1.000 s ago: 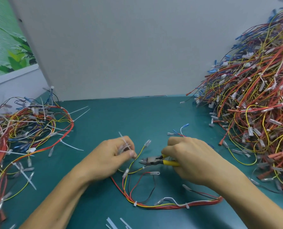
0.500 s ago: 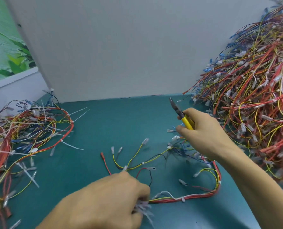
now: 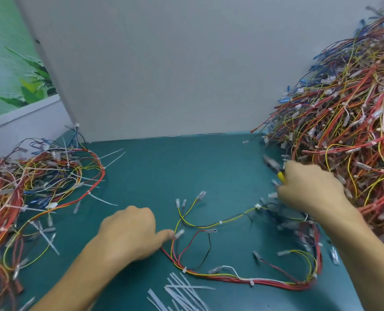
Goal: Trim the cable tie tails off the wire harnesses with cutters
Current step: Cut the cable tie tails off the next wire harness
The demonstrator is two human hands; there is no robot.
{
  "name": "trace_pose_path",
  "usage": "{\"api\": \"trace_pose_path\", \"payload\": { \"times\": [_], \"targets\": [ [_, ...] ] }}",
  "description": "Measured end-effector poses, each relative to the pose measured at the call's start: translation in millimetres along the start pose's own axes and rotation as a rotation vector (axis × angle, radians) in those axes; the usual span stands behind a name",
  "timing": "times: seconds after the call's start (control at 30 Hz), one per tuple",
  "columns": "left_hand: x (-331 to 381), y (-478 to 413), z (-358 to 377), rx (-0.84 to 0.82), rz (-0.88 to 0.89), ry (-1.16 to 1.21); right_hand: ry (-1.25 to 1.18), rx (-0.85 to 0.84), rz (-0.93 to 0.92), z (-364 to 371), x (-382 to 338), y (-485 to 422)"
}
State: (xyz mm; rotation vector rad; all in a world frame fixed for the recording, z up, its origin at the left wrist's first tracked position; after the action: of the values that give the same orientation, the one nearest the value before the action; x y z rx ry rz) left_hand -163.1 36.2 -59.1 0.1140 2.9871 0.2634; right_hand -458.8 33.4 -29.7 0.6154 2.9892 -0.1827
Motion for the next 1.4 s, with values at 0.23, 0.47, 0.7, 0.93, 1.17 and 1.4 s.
{"api": "trace_pose_path", "payload": {
  "times": [0.23,0.47,0.7,0.93,1.17,1.4],
  "targets": [
    [7.6,3.5,-1.1,-0.04,-0.034,0.152,-0.554,-0.021,-0.154,0.1,-17.1,0.5],
    [19.7,15.3,2.1,-0.049,0.027,0.15,-1.424,0.427,-0.377,-69.2,-21.8,27.4],
    [27.5,4.2,5.3,-0.043,0.049,0.267,-0.676,0.137,-0.262,-48.1,-5.8,26.9],
    [28.8,-5.4,5.7,-0.03,0.002,0.367,0.288,-0.051,-0.393,27.6,-17.1,49.2],
    [25.9,-5.1,5.4,-0.032,-0.003,0.37,0.234,-0.388,-0.538,13.7,-7.9,57.0],
    [28.8,-2.8,4.4,-0.007,-0.018,0.358,0.026,-0.059,-0.41,25.8,-14.0,47.9]
  ]
}}
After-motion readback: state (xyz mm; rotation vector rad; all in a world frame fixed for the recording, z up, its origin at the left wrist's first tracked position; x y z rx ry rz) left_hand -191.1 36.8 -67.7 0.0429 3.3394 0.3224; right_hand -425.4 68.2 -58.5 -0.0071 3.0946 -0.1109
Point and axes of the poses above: each hand's wrist, its own y-axis away from the middle knuckle, its own z-axis out of the palm, x = y × z, the point moved 2 cm from there along -y, towards the middle knuckle
